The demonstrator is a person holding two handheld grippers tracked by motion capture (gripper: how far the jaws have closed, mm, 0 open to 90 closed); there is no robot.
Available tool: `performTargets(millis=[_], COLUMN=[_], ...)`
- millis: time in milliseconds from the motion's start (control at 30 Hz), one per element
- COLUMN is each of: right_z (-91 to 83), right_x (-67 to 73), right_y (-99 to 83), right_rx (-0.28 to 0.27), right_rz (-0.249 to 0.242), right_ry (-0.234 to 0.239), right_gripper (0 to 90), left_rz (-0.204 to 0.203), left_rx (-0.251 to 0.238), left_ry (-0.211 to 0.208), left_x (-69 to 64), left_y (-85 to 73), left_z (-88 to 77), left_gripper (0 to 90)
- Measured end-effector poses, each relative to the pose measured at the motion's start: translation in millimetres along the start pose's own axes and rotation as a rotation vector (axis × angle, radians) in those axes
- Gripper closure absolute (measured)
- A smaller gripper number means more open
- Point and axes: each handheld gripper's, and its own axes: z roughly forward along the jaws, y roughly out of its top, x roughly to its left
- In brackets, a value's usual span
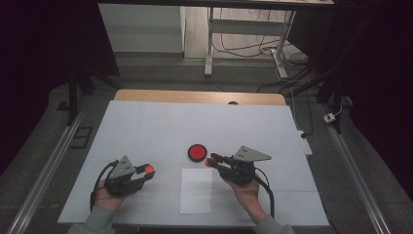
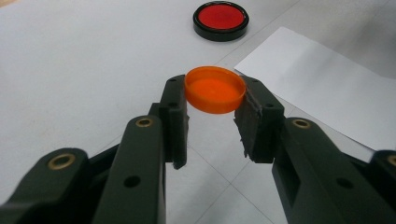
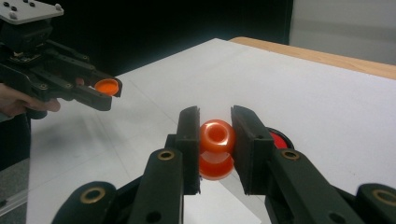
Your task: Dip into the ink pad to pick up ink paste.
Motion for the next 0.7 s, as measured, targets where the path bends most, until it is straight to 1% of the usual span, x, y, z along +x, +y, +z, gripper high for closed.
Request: performTargets(millis=[300, 700], right_z=[15.9, 27.4], right_x=[-6.3, -15.5], right_y=[10.9, 14.0], right_rx=[0.005, 0.022], right_rz=[-0.012, -0.018], right_ry=[-0.012, -0.035], right_gripper=[72.2, 72.2], left_rz=[0.002, 0.002], left_rx=[-0.003, 0.0], left_ry=[-0.004, -0.004], left_x=[-0.9, -1.0], left_y=[0.7, 0.2], left_z=[-0.2, 0.5], left_gripper=[64.7, 64.7])
